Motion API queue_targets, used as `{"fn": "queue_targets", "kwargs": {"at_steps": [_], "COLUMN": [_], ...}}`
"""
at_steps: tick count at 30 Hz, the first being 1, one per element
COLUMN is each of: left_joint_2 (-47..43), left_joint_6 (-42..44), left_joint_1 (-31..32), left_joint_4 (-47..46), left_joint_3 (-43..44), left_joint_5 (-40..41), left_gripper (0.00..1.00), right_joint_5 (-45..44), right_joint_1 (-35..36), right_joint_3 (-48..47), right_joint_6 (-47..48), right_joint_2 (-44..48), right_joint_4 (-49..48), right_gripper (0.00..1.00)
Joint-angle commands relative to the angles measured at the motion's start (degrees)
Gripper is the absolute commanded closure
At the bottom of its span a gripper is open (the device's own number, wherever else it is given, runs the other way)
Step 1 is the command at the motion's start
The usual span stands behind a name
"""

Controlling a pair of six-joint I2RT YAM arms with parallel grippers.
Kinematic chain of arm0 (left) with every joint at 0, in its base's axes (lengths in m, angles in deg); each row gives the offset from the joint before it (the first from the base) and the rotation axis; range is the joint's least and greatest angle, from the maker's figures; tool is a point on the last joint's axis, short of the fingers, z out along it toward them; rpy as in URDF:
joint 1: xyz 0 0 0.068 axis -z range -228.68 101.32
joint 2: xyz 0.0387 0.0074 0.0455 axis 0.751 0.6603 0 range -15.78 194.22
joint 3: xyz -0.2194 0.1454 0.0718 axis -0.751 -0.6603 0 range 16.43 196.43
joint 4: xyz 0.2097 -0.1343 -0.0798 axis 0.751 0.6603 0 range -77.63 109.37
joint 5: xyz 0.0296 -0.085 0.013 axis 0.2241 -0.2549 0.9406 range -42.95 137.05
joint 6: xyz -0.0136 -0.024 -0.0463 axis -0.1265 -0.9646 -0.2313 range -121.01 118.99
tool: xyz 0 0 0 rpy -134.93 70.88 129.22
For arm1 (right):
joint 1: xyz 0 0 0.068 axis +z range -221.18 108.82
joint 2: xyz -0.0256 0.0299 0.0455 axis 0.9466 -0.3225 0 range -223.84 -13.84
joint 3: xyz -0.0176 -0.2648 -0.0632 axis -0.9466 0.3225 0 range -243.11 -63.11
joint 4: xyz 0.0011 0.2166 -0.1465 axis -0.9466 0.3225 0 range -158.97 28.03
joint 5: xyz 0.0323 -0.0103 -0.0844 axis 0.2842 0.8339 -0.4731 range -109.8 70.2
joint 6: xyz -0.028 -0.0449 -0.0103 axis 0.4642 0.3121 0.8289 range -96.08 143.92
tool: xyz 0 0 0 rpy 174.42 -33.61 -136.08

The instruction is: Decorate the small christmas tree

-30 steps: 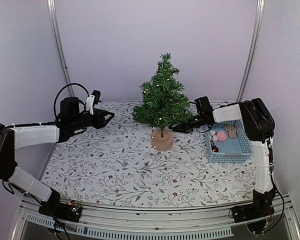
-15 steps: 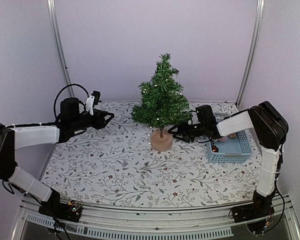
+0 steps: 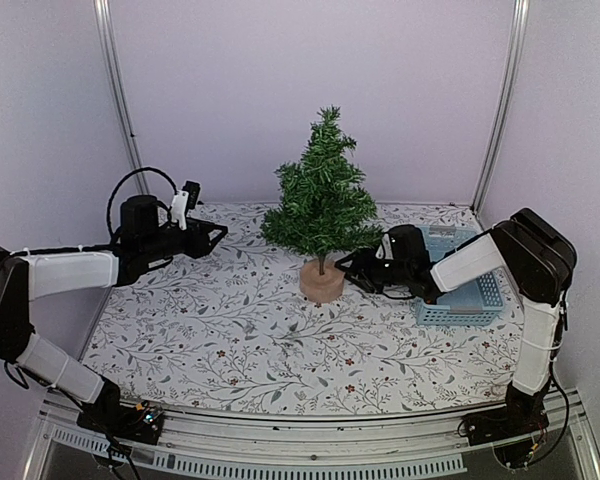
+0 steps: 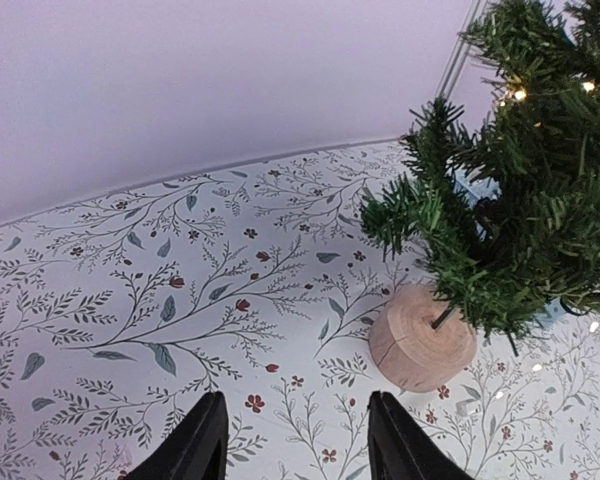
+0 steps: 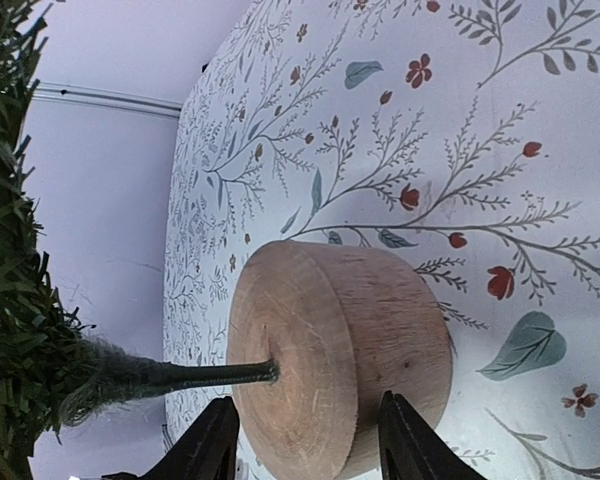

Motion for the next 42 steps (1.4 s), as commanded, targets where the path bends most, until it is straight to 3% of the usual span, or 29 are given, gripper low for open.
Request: {"fn": "queue_targets", "kwargs": {"at_steps": [1, 14, 20, 31, 37, 42], "left_joint_2": [-1.9, -4.5, -5.3, -8.9, -15.7, -23.0], "left_joint_6": [0.4, 1.7, 2.1, 4.1, 5.5, 6.6], "left_joint_1": [0.1, 0.1, 0.0, 0.3, 3.1, 10.7], "left_joint_4": [0.0, 1.9, 2.5, 1.8, 0.9, 0.0], "left_joint_3": [-0.4, -1.8, -2.3, -5.8, -11.1, -16.9], "left_joint_5": [0.2, 0.8, 0.9, -1.7, 1.4, 7.6], "left_gripper": [0.5, 0.5, 0.5, 0.5, 0.49, 0.48], "right_joint_5": [-1.3, 2.6, 12.4, 26.1, 25.3, 24.5], "right_joint_1": [1.2, 0.8, -0.7, -1.2, -1.8, -2.8], "right_joint_3": [0.1, -4.4, -9.9, -22.6, -25.2, -24.7], "right_joint_6": [-2.4, 7.5, 15.7, 36.3, 39.0, 36.9], "right_joint_2": [-0.6, -5.8, -11.4, -19.7, -18.5, -14.4], "right_joint_4": [-5.2, -1.2, 1.0, 16.6, 20.3, 20.5], "right_gripper": [0.5, 0.65, 0.76, 0.78, 0.74, 0.65]}}
